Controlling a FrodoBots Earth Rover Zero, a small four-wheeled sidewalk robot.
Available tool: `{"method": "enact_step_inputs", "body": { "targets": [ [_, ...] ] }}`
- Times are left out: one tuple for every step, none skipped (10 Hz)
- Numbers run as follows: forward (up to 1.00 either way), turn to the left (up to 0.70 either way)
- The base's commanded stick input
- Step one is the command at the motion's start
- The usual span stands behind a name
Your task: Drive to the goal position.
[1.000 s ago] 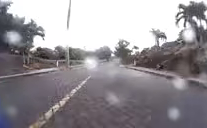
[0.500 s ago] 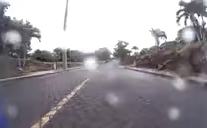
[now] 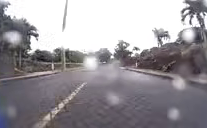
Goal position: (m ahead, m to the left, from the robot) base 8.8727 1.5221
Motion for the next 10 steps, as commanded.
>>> {"method": "enact_step_inputs", "body": {
  "targets": [
    [1.0, 0.0],
    [1.0, 0.0],
    [1.0, 0.0],
    [1.0, 0.0],
    [1.0, 0.0],
    [1.0, 0.0],
    [1.0, 0.0],
    [1.0, 0.0],
    [1.0, 0.0],
    [1.0, 0.0]
  ]
}}
